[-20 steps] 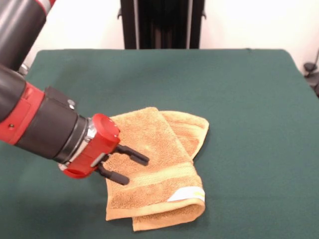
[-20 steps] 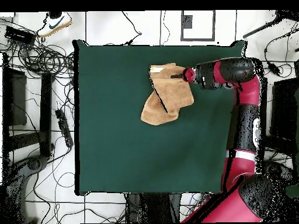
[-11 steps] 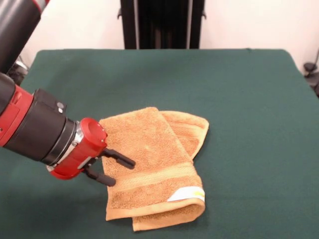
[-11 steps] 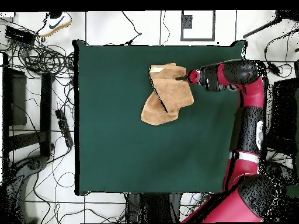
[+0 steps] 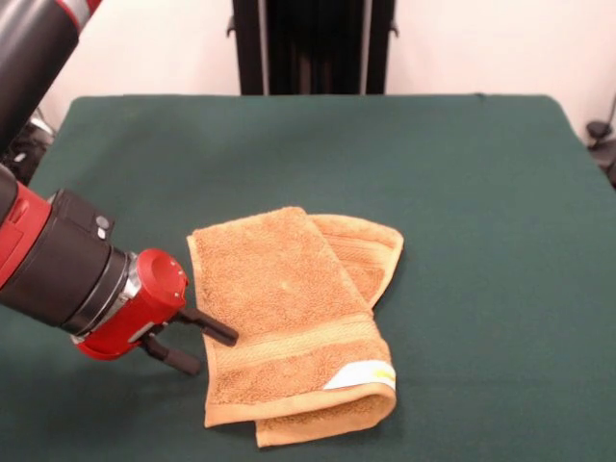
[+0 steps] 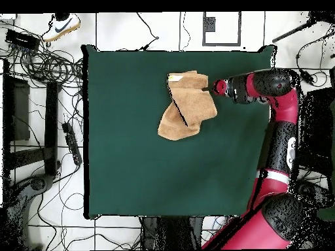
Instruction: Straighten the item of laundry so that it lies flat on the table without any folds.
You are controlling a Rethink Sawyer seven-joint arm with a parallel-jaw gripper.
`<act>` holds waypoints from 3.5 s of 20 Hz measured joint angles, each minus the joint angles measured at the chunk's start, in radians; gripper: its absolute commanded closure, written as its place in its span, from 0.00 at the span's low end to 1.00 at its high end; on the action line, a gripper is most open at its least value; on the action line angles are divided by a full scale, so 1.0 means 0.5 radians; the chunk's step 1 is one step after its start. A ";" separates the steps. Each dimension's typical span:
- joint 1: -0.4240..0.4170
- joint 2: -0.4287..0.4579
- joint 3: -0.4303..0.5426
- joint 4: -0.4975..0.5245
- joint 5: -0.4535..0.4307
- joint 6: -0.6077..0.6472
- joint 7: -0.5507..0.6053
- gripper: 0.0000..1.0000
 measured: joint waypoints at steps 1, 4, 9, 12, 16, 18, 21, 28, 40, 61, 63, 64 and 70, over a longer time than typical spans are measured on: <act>0.003 0.000 0.000 -0.007 0.000 0.000 -0.001 0.00; 0.011 -0.001 0.000 -0.024 -0.003 0.000 -0.008 0.00; 0.021 -0.001 0.001 -0.050 -0.005 0.000 -0.036 0.00; 0.022 -0.001 0.001 -0.057 -0.005 0.000 -0.038 0.00; 0.022 -0.001 0.001 -0.067 -0.005 0.000 -0.038 0.00; 0.022 -0.001 0.001 -0.068 -0.005 0.000 -0.038 0.00; 0.022 -0.001 0.001 -0.068 -0.005 0.000 -0.038 0.00; 0.022 -0.002 -0.003 -0.067 0.000 -0.027 -0.038 0.00; 0.016 -0.033 -0.064 0.023 0.069 -0.236 -0.038 0.00; 0.041 -0.111 -0.211 0.179 0.194 -0.624 -0.038 0.00; 0.045 -0.113 -0.234 0.180 0.227 -0.624 -0.038 0.00; 0.045 -0.112 -0.239 0.180 0.237 -0.624 -0.038 0.00; 0.045 -0.096 -0.261 0.194 0.326 -0.624 -0.038 0.00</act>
